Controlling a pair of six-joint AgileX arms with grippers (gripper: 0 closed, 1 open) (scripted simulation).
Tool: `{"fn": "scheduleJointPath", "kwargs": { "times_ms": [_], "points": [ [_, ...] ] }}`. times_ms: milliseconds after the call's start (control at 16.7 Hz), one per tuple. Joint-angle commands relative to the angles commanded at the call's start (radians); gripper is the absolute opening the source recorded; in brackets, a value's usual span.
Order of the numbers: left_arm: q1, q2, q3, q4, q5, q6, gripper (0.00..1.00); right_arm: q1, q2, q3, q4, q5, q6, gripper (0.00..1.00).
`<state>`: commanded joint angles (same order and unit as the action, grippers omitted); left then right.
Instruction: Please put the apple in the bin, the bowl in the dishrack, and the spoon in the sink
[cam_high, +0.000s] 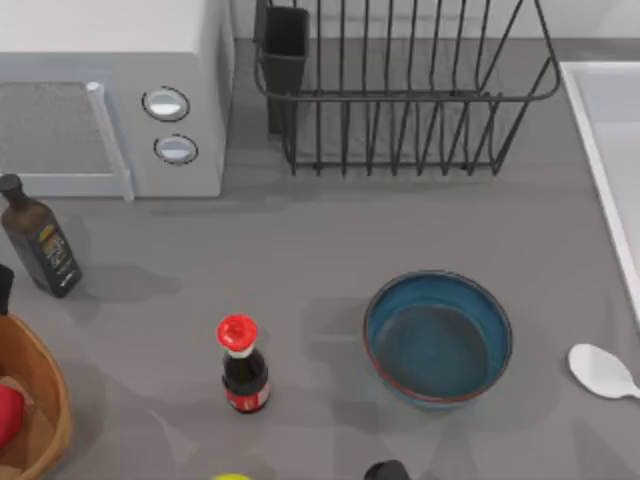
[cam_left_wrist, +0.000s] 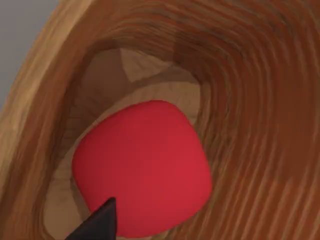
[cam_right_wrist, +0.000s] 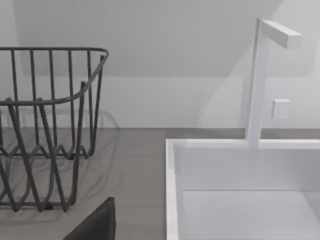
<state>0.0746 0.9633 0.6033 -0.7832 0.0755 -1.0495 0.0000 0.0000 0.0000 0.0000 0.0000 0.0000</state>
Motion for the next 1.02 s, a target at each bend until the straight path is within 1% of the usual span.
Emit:
{"fn": "scheduleJointPath", "kwargs": {
  "times_ms": [180,480,660,840,1020],
  "points": [
    [-0.012,-0.187,-0.109,0.144,-0.014,0.206,1.0,0.0,0.0,0.0,0.0,0.0,0.0,1.0],
    [-0.032,-0.558,-0.306,0.422,-0.038,0.63,1.0,0.0,0.0,0.0,0.0,0.0,0.0,1.0],
    [-0.049,-0.765,-0.44,0.596,-0.054,0.852,1.0,0.0,0.0,0.0,0.0,0.0,0.0,1.0],
    [-0.066,-0.91,-0.553,0.73,-0.069,0.997,1.0,0.0,0.0,0.0,0.0,0.0,0.0,1.0],
    [-0.075,-0.963,-0.603,0.783,-0.075,1.05,1.0,0.0,0.0,0.0,0.0,0.0,0.0,1.0]
  ]
}}
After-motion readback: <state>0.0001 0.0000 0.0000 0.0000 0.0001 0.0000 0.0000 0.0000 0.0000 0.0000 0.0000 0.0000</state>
